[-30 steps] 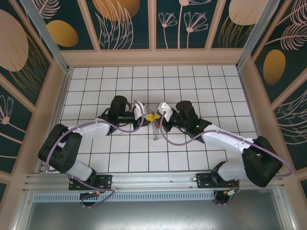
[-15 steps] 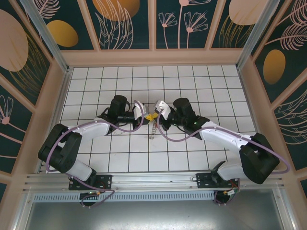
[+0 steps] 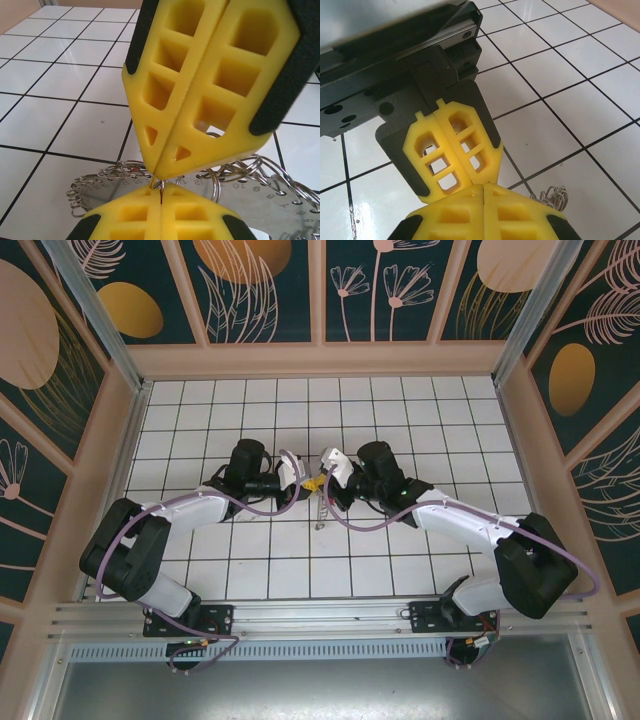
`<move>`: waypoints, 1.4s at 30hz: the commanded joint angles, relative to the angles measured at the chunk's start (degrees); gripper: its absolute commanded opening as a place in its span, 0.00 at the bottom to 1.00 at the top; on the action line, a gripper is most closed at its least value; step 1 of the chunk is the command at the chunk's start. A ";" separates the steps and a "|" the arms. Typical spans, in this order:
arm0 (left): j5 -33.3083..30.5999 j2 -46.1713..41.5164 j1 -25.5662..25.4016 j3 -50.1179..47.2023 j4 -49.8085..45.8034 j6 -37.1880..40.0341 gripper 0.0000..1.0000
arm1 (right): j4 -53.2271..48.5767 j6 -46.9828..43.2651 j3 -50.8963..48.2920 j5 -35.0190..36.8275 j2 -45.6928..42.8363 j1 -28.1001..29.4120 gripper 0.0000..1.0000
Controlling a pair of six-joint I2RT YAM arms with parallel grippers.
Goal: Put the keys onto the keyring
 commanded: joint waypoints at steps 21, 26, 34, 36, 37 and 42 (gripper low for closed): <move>1.99 -1.98 -0.16 0.28 2.25 1.15 0.00 | -5.33 -1.34 1.56 0.97 1.13 0.32 0.09; 1.33 -1.98 -0.12 0.19 2.07 1.18 0.00 | -3.85 -0.53 1.07 2.61 0.39 0.14 0.00; -1.68 -2.70 -0.17 -3.29 7.25 -1.85 0.00 | 0.63 4.86 -3.84 3.56 -4.09 -2.61 0.00; -1.51 -2.76 -0.14 -4.51 10.01 -3.49 0.00 | 1.36 6.72 -4.84 5.19 -4.67 -3.05 0.00; -1.45 -2.69 -0.17 -4.93 10.98 -4.09 0.00 | 1.80 7.57 -5.11 5.63 -4.76 -3.13 0.00; -0.90 -1.97 -0.12 -5.87 13.24 -5.50 0.00 | 5.29 9.72 -5.15 3.08 -4.73 -3.00 0.00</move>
